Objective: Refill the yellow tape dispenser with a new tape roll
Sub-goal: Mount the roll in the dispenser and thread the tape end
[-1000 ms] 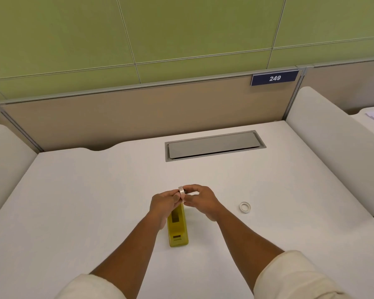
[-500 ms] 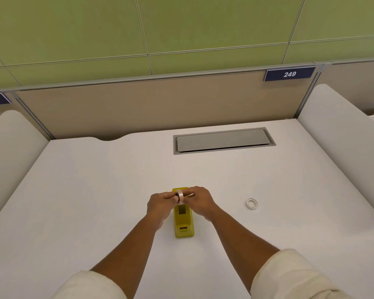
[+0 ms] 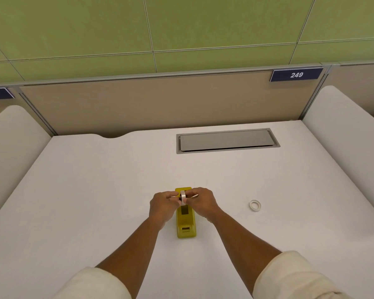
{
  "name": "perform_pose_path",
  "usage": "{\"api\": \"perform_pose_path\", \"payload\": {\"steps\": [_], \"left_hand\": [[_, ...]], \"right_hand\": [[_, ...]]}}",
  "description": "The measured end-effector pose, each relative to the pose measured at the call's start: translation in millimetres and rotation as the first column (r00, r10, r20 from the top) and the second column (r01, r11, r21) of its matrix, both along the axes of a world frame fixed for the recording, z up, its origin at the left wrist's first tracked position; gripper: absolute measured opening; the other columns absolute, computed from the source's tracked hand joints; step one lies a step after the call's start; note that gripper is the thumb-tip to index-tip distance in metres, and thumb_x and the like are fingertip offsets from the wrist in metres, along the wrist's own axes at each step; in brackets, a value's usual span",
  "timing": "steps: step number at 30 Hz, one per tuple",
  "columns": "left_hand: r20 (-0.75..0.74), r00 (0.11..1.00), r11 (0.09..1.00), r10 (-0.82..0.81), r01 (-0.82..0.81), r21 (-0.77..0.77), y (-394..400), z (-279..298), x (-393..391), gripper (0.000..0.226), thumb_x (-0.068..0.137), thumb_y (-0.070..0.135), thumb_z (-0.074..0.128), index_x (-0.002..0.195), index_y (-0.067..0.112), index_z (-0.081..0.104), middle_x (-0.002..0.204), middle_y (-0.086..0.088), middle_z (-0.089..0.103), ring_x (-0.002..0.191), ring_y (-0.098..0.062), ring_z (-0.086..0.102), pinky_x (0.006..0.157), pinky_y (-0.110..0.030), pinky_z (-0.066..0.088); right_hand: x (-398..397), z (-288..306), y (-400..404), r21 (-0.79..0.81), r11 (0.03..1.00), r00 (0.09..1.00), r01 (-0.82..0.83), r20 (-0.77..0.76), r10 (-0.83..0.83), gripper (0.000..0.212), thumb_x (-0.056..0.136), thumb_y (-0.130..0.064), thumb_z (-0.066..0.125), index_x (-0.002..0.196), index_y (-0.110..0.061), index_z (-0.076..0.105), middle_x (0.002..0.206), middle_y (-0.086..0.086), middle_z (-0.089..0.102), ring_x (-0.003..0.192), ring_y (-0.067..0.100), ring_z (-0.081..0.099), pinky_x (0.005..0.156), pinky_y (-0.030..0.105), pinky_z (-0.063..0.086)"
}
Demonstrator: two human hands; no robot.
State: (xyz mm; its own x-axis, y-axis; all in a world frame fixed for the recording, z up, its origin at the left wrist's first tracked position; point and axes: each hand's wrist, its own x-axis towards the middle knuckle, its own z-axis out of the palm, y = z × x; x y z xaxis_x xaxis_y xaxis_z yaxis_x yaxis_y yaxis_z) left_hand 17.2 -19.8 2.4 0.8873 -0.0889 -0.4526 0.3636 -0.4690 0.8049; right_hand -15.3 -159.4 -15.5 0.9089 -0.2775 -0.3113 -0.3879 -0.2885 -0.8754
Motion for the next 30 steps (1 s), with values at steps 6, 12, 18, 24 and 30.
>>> {"api": "perform_pose_path", "payload": {"steps": [6, 12, 18, 24, 30], "left_hand": [[-0.010, 0.995, 0.995, -0.098, 0.098, -0.020, -2, 2, 1, 0.050, 0.074, 0.002, 0.079, 0.121, 0.013, 0.065, 0.101, -0.006, 0.076, 0.096, -0.020, 0.071, 0.088, -0.028, 0.053], [0.042, 0.987, 0.988, -0.156, 0.155, 0.029, -5, -2, -2, 0.047, 0.074, 0.001, 0.077, 0.119, 0.012, 0.070, 0.104, -0.004, 0.075, 0.098, -0.020, 0.070, 0.089, -0.031, 0.056], [0.123, 0.976, 0.976, -0.180, 0.161, 0.147, -7, -5, -2, 0.039, 0.074, 0.010, 0.079, 0.111, 0.022, 0.074, 0.101, 0.003, 0.069, 0.093, -0.017, 0.064, 0.074, -0.022, 0.048], [0.114, 0.978, 0.977, -0.174, 0.156, 0.148, -5, -9, -1, 0.039, 0.073, 0.006, 0.078, 0.109, 0.021, 0.075, 0.092, 0.006, 0.068, 0.088, -0.015, 0.064, 0.066, -0.017, 0.046], [0.131, 0.972, 0.971, -0.198, 0.176, 0.162, -6, -12, 1, 0.031, 0.075, 0.007, 0.076, 0.103, 0.022, 0.077, 0.079, 0.011, 0.070, 0.084, -0.015, 0.068, 0.076, -0.026, 0.055]], "right_hand": [[1, -4, -2, -0.056, 0.998, 1.000, 0.003, -0.020, -0.004, 0.022, 0.079, -0.016, 0.075, 0.101, -0.015, 0.076, 0.102, 0.002, 0.072, 0.095, 0.018, 0.065, 0.078, 0.023, 0.049], [1, -8, -2, -0.087, 0.996, 1.000, -0.007, -0.029, 0.004, 0.023, 0.077, -0.015, 0.076, 0.101, -0.015, 0.077, 0.104, 0.003, 0.073, 0.096, 0.018, 0.064, 0.082, 0.027, 0.052], [4, -8, 3, -0.105, 0.994, 0.999, -0.021, -0.031, 0.018, 0.018, 0.076, -0.016, 0.076, 0.093, -0.020, 0.079, 0.097, 0.005, 0.073, 0.088, 0.019, 0.064, 0.067, 0.023, 0.050], [4, -13, 4, -0.118, 0.992, 0.999, -0.039, -0.038, 0.035, 0.017, 0.078, -0.012, 0.073, 0.094, -0.017, 0.079, 0.094, 0.007, 0.074, 0.089, 0.022, 0.067, 0.075, 0.032, 0.054], [5, -15, 6, -0.125, 0.992, 0.999, -0.031, -0.040, 0.027, 0.017, 0.078, -0.012, 0.073, 0.093, -0.017, 0.079, 0.092, 0.007, 0.073, 0.084, 0.020, 0.065, 0.065, 0.021, 0.049]]}}
